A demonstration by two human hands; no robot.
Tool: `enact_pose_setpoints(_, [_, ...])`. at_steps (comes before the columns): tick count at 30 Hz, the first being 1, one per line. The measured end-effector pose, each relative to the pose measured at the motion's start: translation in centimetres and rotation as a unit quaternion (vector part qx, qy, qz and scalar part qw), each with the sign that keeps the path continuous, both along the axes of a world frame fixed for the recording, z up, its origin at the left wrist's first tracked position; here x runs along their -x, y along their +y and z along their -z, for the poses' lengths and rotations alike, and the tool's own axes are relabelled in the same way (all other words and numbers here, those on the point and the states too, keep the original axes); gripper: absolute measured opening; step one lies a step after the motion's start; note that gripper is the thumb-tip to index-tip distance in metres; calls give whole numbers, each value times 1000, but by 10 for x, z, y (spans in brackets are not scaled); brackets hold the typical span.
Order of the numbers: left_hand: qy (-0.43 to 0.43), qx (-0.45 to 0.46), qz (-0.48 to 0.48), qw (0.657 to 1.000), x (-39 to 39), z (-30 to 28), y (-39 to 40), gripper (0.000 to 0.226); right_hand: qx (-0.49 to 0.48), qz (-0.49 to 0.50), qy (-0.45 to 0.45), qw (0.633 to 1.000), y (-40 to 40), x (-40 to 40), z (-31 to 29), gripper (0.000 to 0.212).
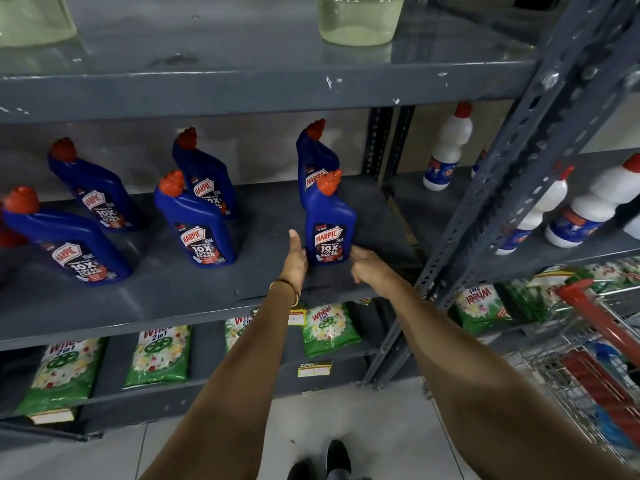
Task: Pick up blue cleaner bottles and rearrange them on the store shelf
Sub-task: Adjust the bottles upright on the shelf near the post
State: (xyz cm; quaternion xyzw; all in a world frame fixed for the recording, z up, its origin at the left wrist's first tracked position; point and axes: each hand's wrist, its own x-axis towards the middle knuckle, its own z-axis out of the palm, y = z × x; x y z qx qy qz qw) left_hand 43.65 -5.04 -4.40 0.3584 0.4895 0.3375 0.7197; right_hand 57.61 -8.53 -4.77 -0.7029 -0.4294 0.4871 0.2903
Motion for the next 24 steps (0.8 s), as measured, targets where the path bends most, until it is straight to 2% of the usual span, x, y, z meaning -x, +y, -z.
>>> enact_pose_setpoints(3, [44,-21,-3,999,1,3,-6,85,-3,8,1,1000,-6,0,2,86])
enact_pose_setpoints(7, [9,-9,9,1000,1,1,-13,83,-3,19,6,1000,-12,3,3,87])
enact_pose_setpoints(13, [48,-44,24,998,1,2,-17,77,-7,24,4,1000,-12,4,6,85])
enact_pose_setpoints(24, [50,-22,20,998,2,4,-12,79,-4,1,-11,1000,-10,2,4,87])
